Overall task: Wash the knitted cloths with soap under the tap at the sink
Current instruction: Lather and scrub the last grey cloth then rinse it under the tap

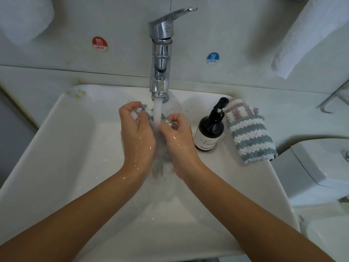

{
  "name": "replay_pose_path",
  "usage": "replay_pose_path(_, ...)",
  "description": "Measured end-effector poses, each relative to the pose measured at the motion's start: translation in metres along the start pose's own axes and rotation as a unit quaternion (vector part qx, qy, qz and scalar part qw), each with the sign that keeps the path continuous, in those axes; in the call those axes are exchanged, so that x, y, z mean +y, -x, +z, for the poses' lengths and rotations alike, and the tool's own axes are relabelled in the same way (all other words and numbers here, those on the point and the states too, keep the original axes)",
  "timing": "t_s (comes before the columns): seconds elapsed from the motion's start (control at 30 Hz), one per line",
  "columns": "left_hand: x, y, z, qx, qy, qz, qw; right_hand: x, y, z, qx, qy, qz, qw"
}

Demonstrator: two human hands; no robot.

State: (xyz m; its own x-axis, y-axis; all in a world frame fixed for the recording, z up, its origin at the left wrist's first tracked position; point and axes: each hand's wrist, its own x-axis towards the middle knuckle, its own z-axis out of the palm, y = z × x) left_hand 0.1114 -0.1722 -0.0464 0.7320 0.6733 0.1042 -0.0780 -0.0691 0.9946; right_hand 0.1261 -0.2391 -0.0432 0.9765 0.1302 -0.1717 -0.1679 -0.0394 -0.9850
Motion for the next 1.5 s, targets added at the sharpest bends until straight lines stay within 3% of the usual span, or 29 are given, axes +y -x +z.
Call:
replay_pose_path(0.17,-0.001,0.002,0.0,-0.033,-0.015,-0.03,0.999,-0.007,-0.003,-0.007,0.022,-0.054,-0.057,0.997)
replay_pose_path(0.37,-0.005,0.015,0.005,-0.126,-0.036,-0.066,0.989,-0.009,-0.004,-0.013,0.036,-0.079,-0.122,0.989)
replay_pose_path(0.63,0.004,0.002,0.001,-0.026,-0.018,-0.038,0.999,-0.005,-0.007,-0.011,0.043,0.005,-0.107,0.993)
replay_pose_path(0.8,0.007,-0.016,-0.005,0.037,0.038,-0.009,0.999,-0.002,-0.005,-0.003,-0.016,0.041,-0.065,0.997)
replay_pose_path(1.07,0.001,-0.028,-0.009,0.064,0.031,0.006,0.997,-0.003,0.003,-0.001,-0.08,0.109,-0.006,0.991)
replay_pose_path(1.2,0.001,-0.032,-0.011,0.077,0.021,0.006,0.997,-0.004,0.002,0.0,-0.094,0.172,-0.053,0.979)
replay_pose_path(1.33,-0.001,-0.028,-0.011,0.053,0.002,-0.013,0.999,0.0,0.001,0.001,-0.083,0.158,-0.065,0.982)
replay_pose_path(1.5,-0.011,-0.012,-0.001,-0.044,-0.049,-0.038,0.997,0.001,-0.001,0.001,-0.022,0.076,-0.07,0.994)
